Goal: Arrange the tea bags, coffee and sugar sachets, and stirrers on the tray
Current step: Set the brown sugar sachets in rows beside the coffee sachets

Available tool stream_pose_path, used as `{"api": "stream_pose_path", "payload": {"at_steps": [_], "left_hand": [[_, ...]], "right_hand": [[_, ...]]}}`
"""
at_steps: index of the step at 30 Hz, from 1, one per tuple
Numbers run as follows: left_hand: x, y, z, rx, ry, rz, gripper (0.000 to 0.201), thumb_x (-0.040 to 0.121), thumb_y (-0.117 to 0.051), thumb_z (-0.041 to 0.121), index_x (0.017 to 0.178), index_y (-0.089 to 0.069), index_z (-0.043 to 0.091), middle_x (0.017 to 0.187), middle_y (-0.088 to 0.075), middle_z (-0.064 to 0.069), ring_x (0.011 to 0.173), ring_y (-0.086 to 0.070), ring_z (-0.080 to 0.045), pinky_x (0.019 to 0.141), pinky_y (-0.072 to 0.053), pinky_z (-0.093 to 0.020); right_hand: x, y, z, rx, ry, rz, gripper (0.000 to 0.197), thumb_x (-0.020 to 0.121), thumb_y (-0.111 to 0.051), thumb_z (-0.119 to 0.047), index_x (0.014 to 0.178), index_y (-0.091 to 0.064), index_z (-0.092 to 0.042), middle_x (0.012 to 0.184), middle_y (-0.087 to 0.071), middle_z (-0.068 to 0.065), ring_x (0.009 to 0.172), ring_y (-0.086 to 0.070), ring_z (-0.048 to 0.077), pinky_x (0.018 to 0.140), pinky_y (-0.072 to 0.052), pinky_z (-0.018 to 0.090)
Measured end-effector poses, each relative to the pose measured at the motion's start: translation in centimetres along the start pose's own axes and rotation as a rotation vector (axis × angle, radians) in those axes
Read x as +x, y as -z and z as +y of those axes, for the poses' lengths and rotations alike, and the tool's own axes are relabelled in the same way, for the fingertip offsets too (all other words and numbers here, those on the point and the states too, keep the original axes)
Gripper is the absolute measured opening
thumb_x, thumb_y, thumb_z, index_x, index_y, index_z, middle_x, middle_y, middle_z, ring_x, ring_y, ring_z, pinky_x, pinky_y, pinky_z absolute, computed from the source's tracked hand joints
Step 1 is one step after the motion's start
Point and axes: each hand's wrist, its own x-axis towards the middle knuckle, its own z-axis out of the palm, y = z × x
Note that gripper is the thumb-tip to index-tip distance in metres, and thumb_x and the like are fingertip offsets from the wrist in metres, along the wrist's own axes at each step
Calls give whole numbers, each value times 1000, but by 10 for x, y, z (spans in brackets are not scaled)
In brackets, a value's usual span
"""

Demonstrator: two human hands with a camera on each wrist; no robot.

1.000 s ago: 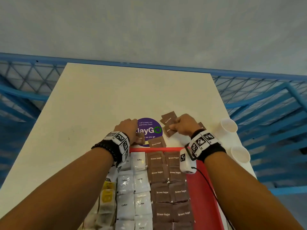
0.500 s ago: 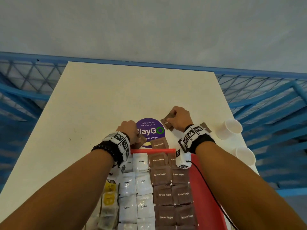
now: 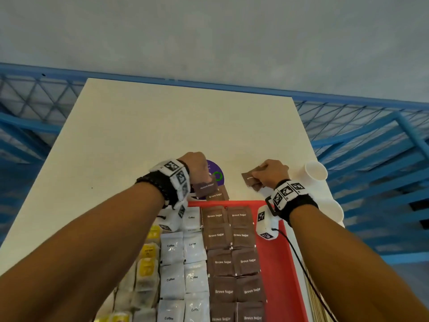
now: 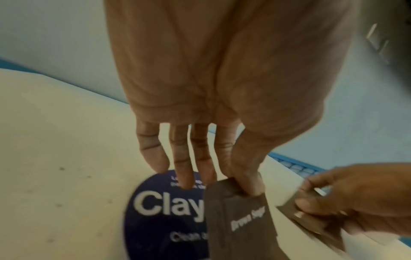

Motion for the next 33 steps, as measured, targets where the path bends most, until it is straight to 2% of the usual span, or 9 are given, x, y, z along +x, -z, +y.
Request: {"api": "stream_pose_path", "payload": {"at_steps": [4, 7, 9, 13, 17, 22, 27, 31, 33], "left_hand": [[11, -25, 21, 47, -34, -36, 26, 89, -70, 31, 82, -59, 9, 88, -65, -18, 94, -66, -36, 76, -51, -37], [9, -37, 25, 91, -23, -61, 49, 78, -80, 45, 100, -51, 13, 104, -60, -13, 96, -61, -33, 85, -54, -45], [10, -45, 25, 115, -10, -30, 52, 78, -81, 39, 111, -53, 10, 111, -58, -11, 99, -61, -32, 86, -54, -46], [10, -50, 28, 147, 14, -16, 43, 87, -74, 27, 120, -55, 7, 122, -56, -12, 111, -59, -35, 93, -50, -47], [13, -54, 27, 136, 26, -46, 42, 85, -76, 31, 113, -61, 5, 116, -64, -14, 102, -64, -35, 87, -54, -44], [12, -47, 26, 112, 7, -26, 35, 82, -79, 32, 97, -61, 6, 94, -59, -9, 91, -63, -31, 73, -51, -37], [11, -44, 22, 87, -26, -15, 35, 87, -72, 25, 70, -45, 12, 81, -53, -6, 82, -58, -29, 69, -47, -35], [0, -20, 10, -131, -13, 119, 22, 91, -66, 25, 83, -56, 7, 83, -57, -8, 82, -55, -29, 70, -44, -33], [-10, -6, -4, -419, 36, 224, 23, 87, -74, 25, 96, -59, 9, 93, -63, -9, 87, -61, -28, 77, -50, -34]], "right_hand": [[-1, -16, -7, 87, 52, 45, 25, 83, -72, -24, 102, -65, -9, 111, -65, 17, 111, -55, 33, 88, -49, 35], [-2, -20, -6, -20, -28, 35, 48, 84, -71, -39, 120, -53, -12, 131, -43, 17, 116, -43, 32, 91, -42, 36], [-3, -21, -6, -118, -61, 3, 71, 80, -74, -49, 132, -42, -13, 136, -34, 17, 125, -36, 37, 99, -39, 43], [2, -23, -11, -35, -81, -5, 88, 72, -85, -41, 135, -34, -7, 135, -43, 18, 126, -46, 37, 102, -46, 44], [11, -28, -13, 9, -60, -29, 70, 70, -86, -34, 121, -52, 1, 119, -63, 15, 102, -62, 27, 72, -54, 30], [15, -34, -9, 1, -98, -45, 55, 71, -84, -38, 109, -62, -4, 118, -53, 13, 76, -46, 16, 51, -34, 23], [16, -41, -9, 64, -62, -20, 63, 65, -87, -32, 112, -59, 0, 106, -69, 14, 93, -67, 28, 65, -54, 31], [1, -32, -9, 92, -2, 1, 38, 79, -80, -30, 101, -69, -1, 98, -70, 11, 91, -66, 25, 68, -47, 28], [-14, -21, -6, 242, 40, 58, 22, 83, -76, -25, 91, -71, -5, 90, -70, 9, 87, -64, 25, 71, -45, 29]]}}
